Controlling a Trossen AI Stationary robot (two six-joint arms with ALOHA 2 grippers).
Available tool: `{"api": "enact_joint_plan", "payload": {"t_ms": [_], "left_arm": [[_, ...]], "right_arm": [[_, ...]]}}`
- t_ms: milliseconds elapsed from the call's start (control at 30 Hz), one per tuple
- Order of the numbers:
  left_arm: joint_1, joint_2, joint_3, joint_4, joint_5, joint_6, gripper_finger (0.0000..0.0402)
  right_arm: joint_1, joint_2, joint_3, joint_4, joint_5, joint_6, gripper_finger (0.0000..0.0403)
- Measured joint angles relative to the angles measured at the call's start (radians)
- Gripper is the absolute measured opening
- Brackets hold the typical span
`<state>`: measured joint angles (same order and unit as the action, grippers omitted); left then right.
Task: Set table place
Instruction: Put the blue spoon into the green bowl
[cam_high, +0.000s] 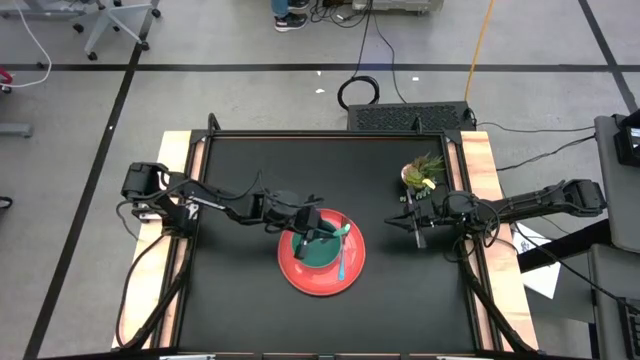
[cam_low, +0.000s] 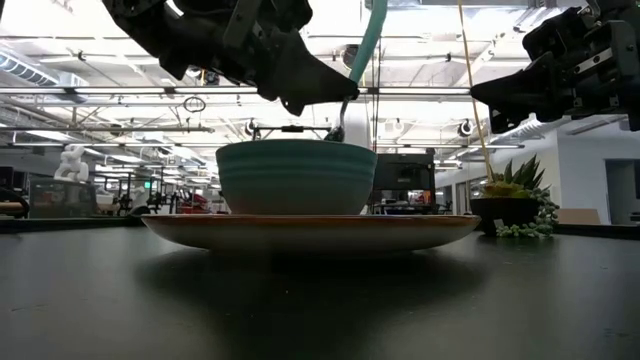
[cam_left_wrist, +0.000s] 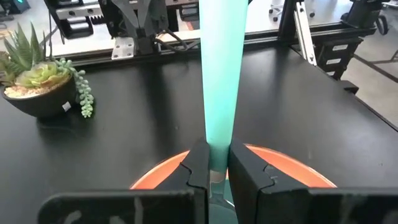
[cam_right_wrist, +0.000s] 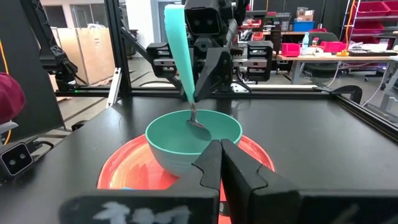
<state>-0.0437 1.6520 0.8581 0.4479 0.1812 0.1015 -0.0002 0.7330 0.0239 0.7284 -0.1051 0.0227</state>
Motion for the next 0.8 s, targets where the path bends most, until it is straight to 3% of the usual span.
{"api": "enact_joint_plan", "payload": {"t_ms": [200,433,800], "left_arm": [[-0.005,0.0,0.0,-0.051,-0.044,-0.063,0.0033],[-0.038,0.0,0.0,-0.087,-0.101,0.01,0.0033],[-0.046,0.0,0.0,-0.126,-0.105,0.007,0.0033]], "right_arm": [[0.0,0.0,0.0,0.0,0.0,0.0,0.0],[0.0,0.0,0.0,0.0,0.0,-0.002,0.0],[0.0,0.0,0.0,0.0,0.0,0.0,0.0]]}}
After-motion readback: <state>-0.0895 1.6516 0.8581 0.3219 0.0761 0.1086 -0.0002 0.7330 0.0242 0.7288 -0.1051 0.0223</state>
